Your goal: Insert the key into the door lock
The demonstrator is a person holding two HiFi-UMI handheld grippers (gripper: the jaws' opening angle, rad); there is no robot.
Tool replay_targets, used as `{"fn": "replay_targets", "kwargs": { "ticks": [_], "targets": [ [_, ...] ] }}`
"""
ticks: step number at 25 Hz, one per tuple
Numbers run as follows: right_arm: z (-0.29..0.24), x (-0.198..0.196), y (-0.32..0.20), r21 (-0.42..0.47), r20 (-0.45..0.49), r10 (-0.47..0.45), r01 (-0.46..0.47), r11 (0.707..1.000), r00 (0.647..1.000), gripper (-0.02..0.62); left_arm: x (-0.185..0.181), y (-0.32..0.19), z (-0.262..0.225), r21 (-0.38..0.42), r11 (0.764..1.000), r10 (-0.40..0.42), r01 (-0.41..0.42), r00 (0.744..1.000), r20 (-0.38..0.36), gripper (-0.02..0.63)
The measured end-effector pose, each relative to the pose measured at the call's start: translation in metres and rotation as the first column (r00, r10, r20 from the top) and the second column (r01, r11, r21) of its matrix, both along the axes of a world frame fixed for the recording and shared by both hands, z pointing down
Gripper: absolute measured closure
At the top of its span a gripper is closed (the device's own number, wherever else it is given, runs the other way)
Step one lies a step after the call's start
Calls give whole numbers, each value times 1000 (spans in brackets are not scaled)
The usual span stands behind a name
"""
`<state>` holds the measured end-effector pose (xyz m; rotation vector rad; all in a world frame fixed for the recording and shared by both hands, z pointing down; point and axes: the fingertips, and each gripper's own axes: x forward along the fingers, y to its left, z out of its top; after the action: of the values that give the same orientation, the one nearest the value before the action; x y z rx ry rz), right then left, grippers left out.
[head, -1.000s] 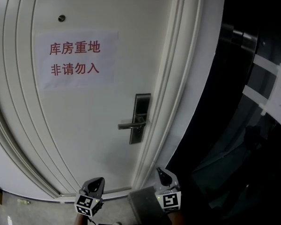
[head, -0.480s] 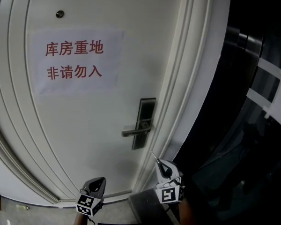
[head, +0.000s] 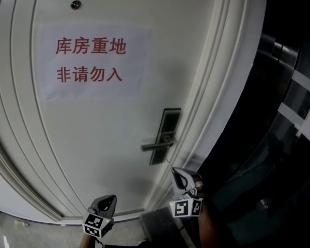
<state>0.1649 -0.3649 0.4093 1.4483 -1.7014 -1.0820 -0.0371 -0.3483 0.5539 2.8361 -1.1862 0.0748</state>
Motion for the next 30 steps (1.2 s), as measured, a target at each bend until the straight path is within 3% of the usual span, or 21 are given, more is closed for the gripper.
{"fn": "replay_targets", "kwargs": {
  "ticks": [19,30],
  "targets": [
    [16,9,-49,9,-193,62,-61,998,979,584,1,-14,8,-20,1000,-12,11,1000,-10,604],
    [21,14,-66,-3,-203,58,-60,998,977,583,-2,-29,8,-23,999,-37,37,999,-14,604]
  ]
}}
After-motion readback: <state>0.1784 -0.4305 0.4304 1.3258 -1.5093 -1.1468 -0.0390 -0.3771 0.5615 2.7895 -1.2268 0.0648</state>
